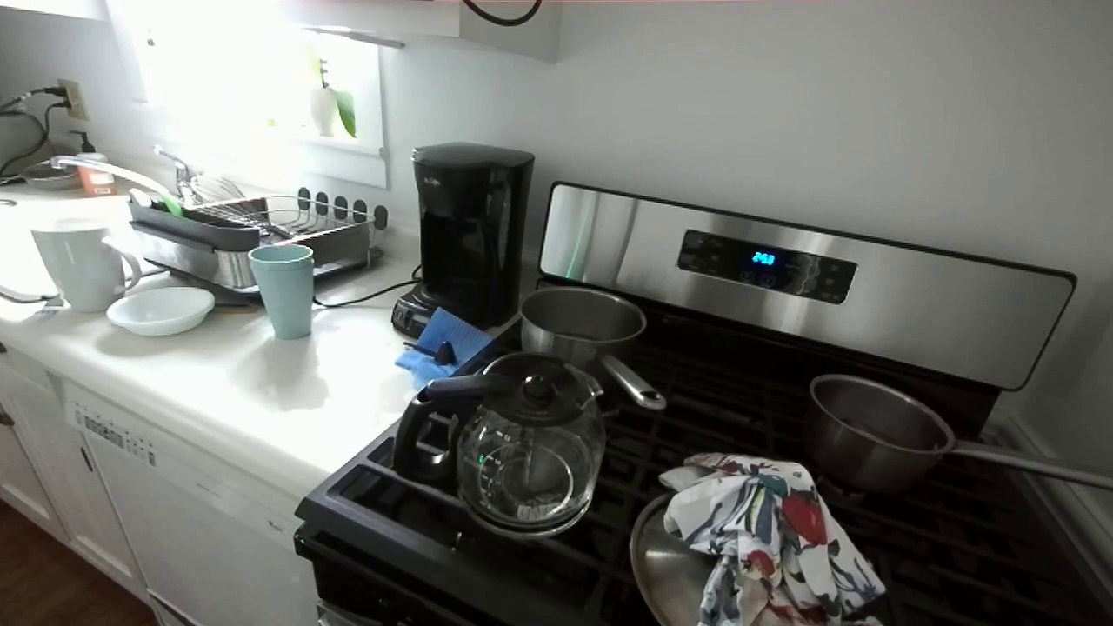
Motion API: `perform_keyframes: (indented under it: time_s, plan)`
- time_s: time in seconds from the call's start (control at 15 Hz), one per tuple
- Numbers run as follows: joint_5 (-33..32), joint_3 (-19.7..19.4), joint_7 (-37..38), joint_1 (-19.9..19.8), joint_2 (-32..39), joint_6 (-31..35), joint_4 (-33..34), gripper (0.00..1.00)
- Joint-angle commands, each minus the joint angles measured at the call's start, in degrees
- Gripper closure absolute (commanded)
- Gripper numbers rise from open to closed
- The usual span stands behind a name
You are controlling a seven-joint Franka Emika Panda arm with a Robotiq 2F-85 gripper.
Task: Open the top left cabinet door, pick up a light blue cup from the cabinet and put it on the kitchen counter, close the cabinet door
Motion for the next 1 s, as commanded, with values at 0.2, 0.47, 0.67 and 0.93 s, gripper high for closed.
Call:
perform_keyframes:
  time_s: [0.2, 0.47, 0.67, 0.93]
  plan:
    - [0.6, 0.0, 6.3, -0.3, -3.1, -8.8, -1.5, 0.0]
    - [0.5, 0.5, 11.9, 0.4, -6.3, -11.1, -4.7, 0.0]
    - [-0.8, 1.4, 16.3, 1.4, -10.7, -9.1, -10.0, 0.0]
    - [-0.8, 3.1, 23.8, 1.6, -17.9, -5.8, -18.7, 0.0]
